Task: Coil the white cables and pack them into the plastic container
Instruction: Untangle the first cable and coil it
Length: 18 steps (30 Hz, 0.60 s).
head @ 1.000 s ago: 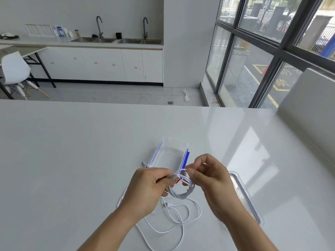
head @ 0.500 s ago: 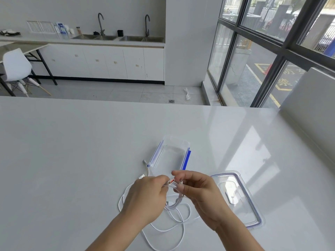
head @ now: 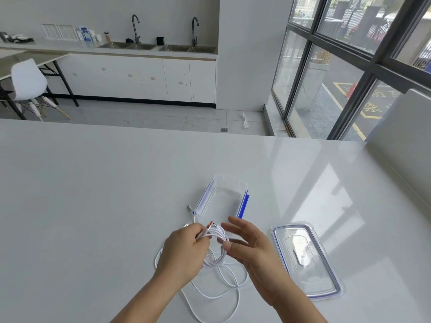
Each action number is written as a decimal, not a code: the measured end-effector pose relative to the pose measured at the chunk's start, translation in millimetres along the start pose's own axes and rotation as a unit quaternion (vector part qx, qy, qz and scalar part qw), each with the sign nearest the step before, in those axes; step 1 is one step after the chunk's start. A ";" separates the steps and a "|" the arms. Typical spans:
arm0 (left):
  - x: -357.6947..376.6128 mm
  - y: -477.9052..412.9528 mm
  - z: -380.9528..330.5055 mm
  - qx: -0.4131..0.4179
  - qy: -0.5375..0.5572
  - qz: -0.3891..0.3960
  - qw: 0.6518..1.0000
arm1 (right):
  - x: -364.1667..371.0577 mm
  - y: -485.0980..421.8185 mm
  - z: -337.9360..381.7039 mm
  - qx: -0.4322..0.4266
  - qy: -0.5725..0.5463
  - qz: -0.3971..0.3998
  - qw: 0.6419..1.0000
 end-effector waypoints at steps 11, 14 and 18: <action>-16.8 2.9 57.2 -0.093 0.280 0.024 0.955 | 32.0 -28.9 -26.3 0.044 0.106 -0.040 0.993; -25.0 3.5 77.3 -0.107 0.312 -0.011 0.944 | 43.6 -44.5 -36.1 0.059 0.126 -0.041 0.989; -38.5 0.3 110.5 -0.117 0.297 -0.085 0.944 | 68.3 -69.5 -54.2 0.082 0.159 -0.020 0.984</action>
Point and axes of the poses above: each hand's wrist, its own y-axis away from the middle knuckle, its own x-axis out of the palm, z = x × y, the point moved 5 cm from there along -y, towards the middle knuckle, and after that the axes turned 5 degrees about z, right-handed, at the moved point
